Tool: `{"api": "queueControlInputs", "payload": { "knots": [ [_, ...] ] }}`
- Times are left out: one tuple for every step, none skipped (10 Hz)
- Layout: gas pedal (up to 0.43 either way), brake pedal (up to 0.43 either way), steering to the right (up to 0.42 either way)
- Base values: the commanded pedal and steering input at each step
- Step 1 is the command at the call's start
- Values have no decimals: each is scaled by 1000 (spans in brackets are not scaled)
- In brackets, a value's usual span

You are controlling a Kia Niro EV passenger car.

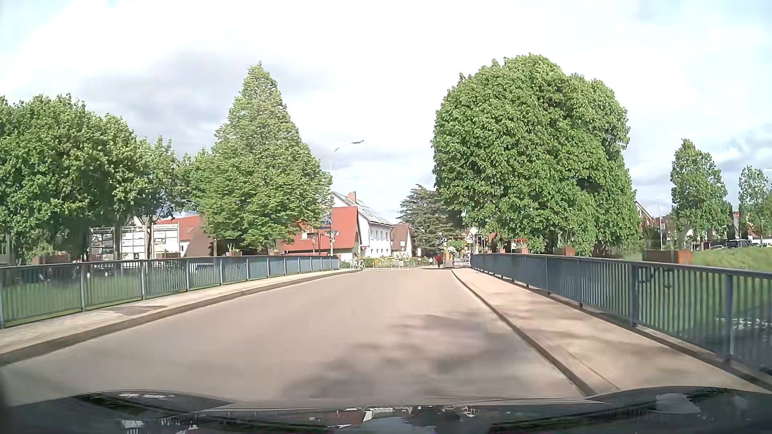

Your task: Follow the waypoints while adhering to traffic rules and regulations

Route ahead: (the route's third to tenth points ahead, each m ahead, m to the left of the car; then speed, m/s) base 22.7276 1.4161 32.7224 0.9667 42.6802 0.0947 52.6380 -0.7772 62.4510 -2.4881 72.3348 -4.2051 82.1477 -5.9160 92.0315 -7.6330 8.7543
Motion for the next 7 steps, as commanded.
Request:
{"api": "queueControlInputs", "payload": {
  "knots": [
    [28,0,11],
    [28,0,11],
    [28,0,11],
    [28,0,11],
    [28,0,11],
    [28,0,12],
    [28,0,12]
  ]
}}
